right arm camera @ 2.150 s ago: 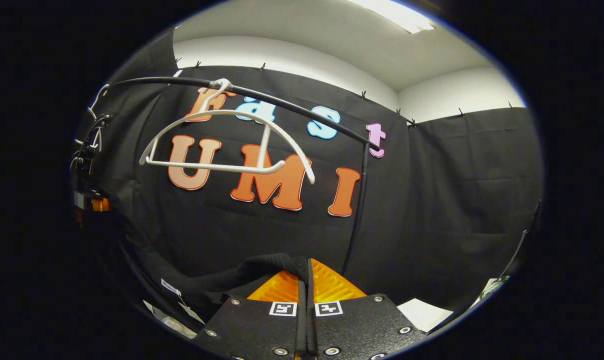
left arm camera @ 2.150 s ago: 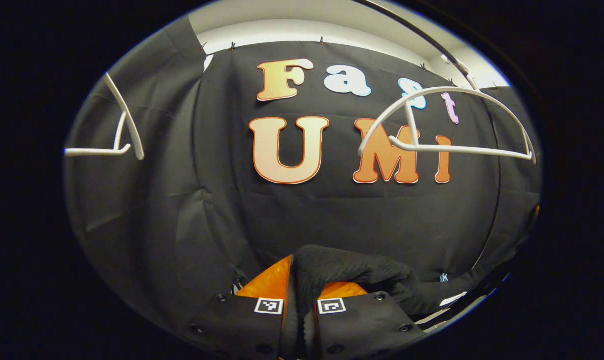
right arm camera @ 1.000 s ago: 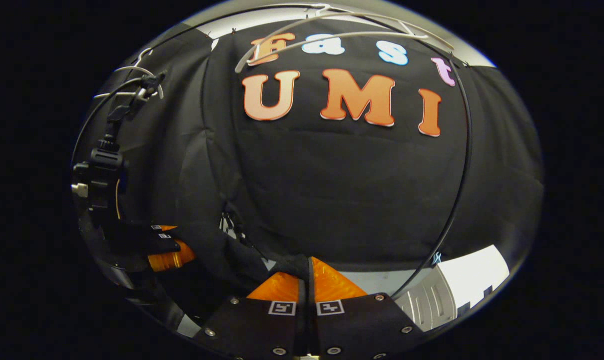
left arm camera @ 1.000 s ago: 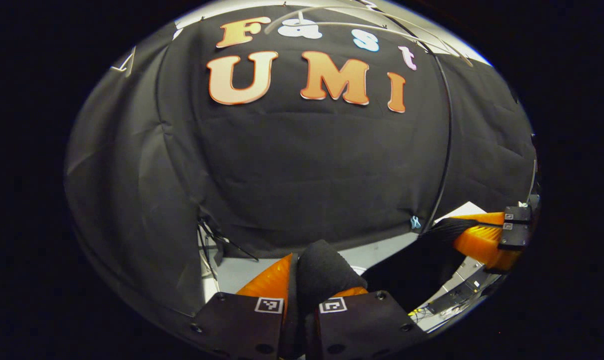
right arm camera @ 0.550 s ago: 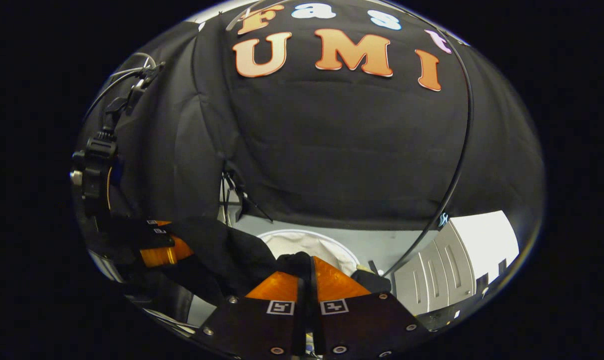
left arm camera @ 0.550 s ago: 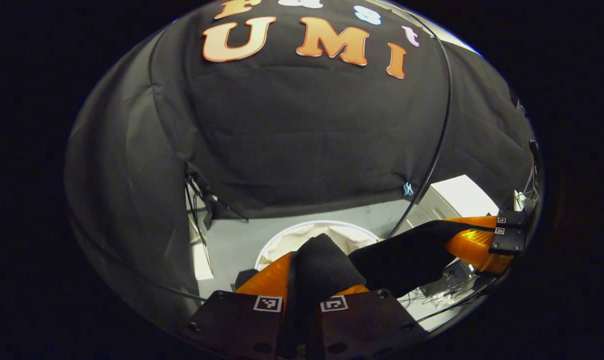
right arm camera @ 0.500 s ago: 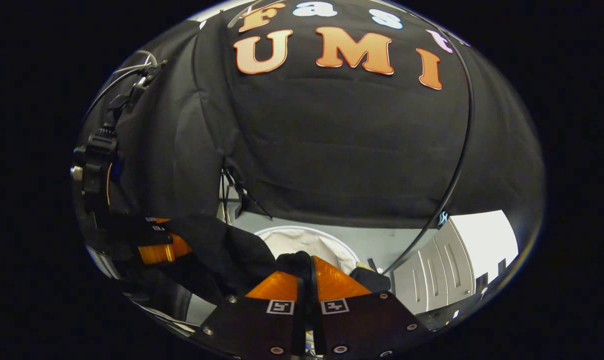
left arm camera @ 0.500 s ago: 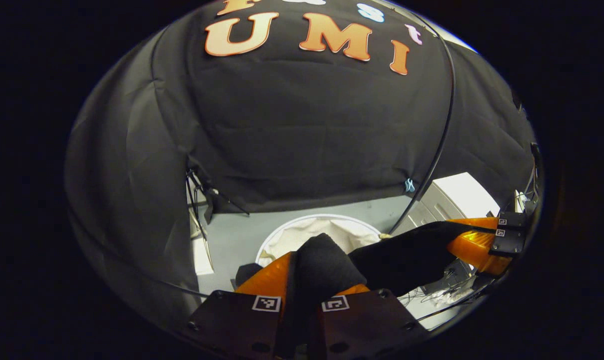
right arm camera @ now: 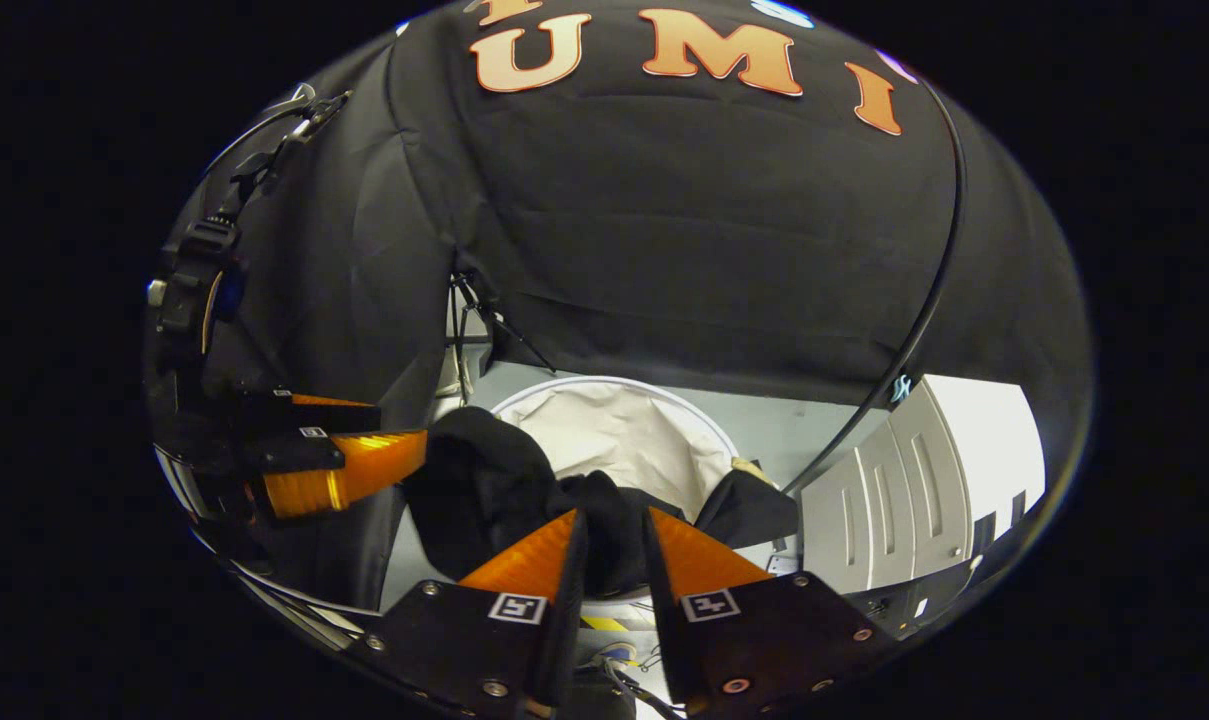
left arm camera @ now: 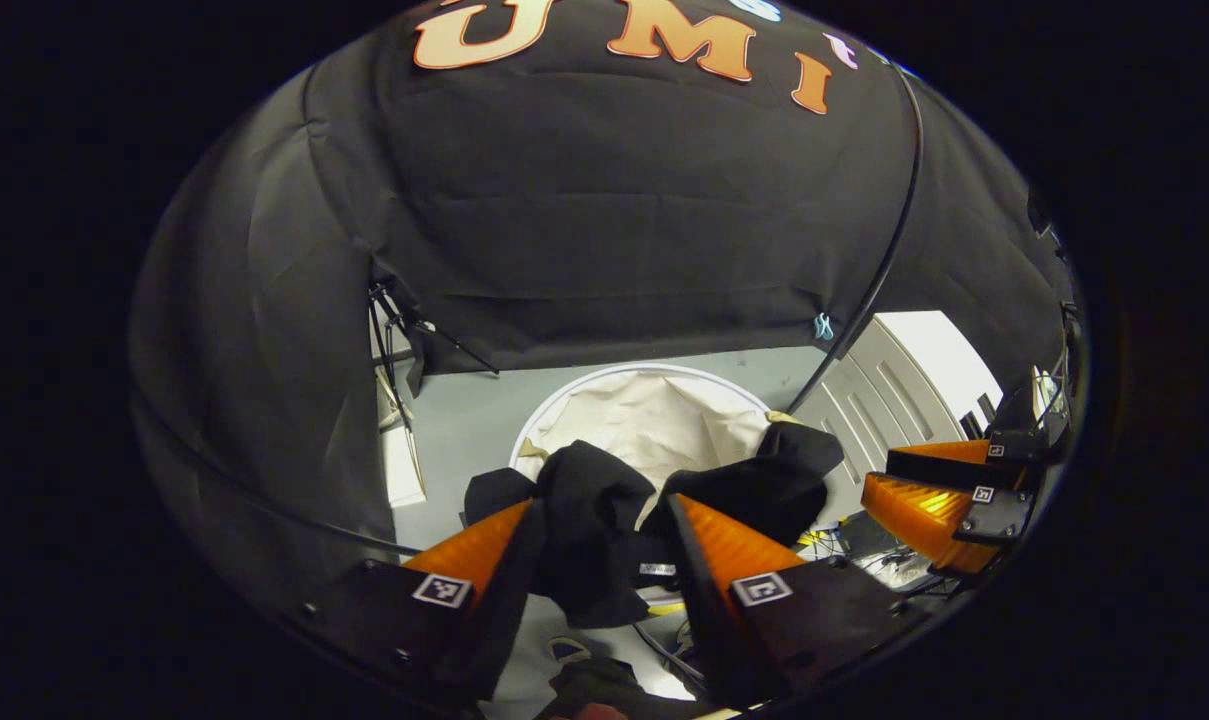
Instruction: Grasp the clothes on the hanger with both hands and then place them into the laundry hamper below.
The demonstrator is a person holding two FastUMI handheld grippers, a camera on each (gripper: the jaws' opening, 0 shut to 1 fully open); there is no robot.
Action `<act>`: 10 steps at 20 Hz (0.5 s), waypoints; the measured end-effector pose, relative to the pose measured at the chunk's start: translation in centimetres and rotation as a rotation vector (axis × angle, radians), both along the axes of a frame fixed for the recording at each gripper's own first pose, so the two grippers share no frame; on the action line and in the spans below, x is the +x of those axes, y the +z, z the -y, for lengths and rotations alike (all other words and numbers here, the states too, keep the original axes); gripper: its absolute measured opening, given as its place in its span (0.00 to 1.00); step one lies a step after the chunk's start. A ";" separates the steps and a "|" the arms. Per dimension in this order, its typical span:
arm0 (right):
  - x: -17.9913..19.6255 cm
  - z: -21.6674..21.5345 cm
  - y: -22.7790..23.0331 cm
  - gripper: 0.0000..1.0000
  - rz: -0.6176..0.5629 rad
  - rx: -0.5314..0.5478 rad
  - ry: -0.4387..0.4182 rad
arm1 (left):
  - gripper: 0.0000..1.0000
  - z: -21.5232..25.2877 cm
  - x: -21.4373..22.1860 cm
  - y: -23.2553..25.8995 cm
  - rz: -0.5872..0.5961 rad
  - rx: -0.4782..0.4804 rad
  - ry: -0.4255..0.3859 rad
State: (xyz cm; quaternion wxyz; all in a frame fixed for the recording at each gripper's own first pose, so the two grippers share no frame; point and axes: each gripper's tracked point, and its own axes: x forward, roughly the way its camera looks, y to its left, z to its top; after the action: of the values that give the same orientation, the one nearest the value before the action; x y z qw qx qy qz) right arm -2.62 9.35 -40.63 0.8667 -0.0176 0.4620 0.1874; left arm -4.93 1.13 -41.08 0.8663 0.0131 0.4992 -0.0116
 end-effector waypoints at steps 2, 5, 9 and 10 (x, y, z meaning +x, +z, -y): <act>-0.4 -0.1 -0.3 0.49 -0.012 -0.010 0.001 | 0.94 -0.2 -0.5 -0.3 -0.006 0.009 0.007; -1.3 0.4 -0.6 0.90 -0.043 -0.020 -0.015 | 0.99 -0.2 -1.3 -0.4 -0.024 -0.002 0.029; -2.2 1.2 -0.5 0.94 -0.055 -0.018 -0.050 | 0.99 -0.7 -1.9 0.2 -0.010 0.005 0.026; -2.2 1.3 -0.3 0.94 -0.055 -0.018 -0.054 | 1.00 -0.6 -2.2 0.4 -0.006 0.006 0.025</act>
State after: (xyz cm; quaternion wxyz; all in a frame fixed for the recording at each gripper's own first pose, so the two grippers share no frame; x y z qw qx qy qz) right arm -4.85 8.01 -40.97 0.8582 -0.0078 0.4875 0.1603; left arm -7.11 1.73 -40.69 0.8648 0.0095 0.5020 0.0007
